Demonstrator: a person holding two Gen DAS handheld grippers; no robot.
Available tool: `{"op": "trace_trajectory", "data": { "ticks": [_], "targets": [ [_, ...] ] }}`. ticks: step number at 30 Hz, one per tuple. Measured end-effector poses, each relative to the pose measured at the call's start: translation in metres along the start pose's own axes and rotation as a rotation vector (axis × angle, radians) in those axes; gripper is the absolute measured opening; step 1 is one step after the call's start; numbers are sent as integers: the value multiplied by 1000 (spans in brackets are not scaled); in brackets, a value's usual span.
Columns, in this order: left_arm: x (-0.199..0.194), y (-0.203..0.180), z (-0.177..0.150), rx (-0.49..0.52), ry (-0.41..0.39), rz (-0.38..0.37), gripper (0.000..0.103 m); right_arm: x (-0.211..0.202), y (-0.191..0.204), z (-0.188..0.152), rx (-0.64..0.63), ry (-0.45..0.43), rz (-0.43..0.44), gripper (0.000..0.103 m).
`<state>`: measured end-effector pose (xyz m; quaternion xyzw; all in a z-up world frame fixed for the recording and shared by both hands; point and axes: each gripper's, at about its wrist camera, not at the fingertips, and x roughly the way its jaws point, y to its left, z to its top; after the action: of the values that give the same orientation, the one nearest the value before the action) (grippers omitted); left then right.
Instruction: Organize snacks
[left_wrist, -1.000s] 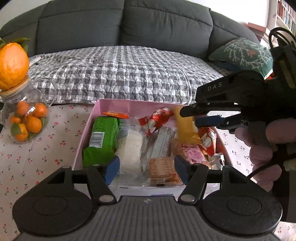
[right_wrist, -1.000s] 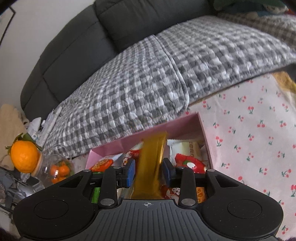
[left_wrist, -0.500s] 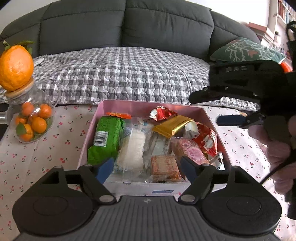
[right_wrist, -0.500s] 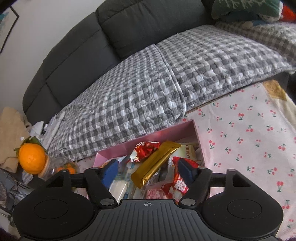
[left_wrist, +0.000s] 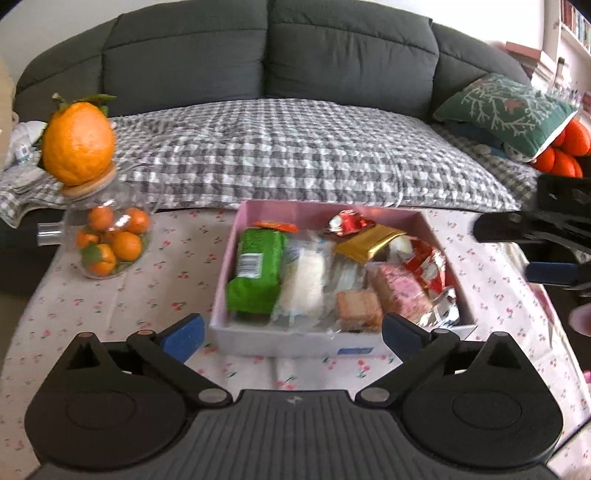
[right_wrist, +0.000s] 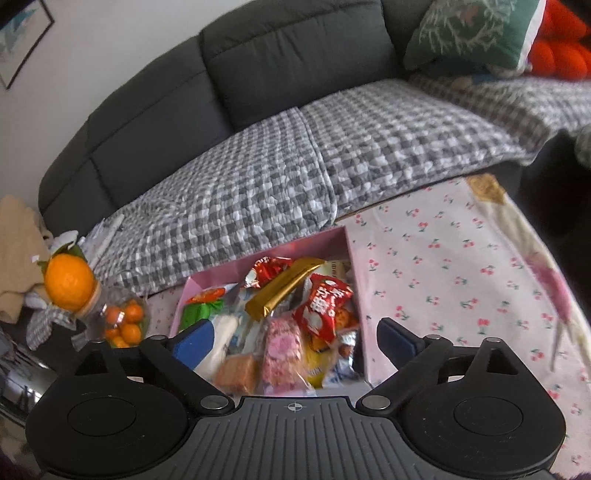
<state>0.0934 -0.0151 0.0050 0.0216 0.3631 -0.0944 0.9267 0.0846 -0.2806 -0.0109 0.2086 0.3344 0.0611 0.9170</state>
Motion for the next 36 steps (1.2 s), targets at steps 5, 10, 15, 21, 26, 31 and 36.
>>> {"op": "trace_trajectory", "data": {
  "ticks": [5, 10, 15, 21, 26, 31, 36],
  "targets": [
    [-16, 10, -5, -3, 1, 26, 102, -21, 2, -16, -49, -20, -43, 98],
    [-31, 16, -14, 1, 3, 38, 102, -37, 6, -40, -105, -15, -55, 98],
    [-43, 21, -27, -12, 17, 41, 102, -49, 18, -67, -216, -23, -83, 99],
    [-52, 22, -40, -26, 32, 48, 102, -52, 33, -91, -289, 12, -140, 103],
    [-54, 14, -43, 25, 74, 70, 103, -55, 41, -100, -267, 85, -80, 103],
    [-54, 12, -47, 33, 114, 88, 103, -59, 47, -105, -288, 60, -117, 103],
    [-55, 11, -49, 28, 119, 95, 103, -57, 46, -104, -279, 51, -140, 103]
  ]
}}
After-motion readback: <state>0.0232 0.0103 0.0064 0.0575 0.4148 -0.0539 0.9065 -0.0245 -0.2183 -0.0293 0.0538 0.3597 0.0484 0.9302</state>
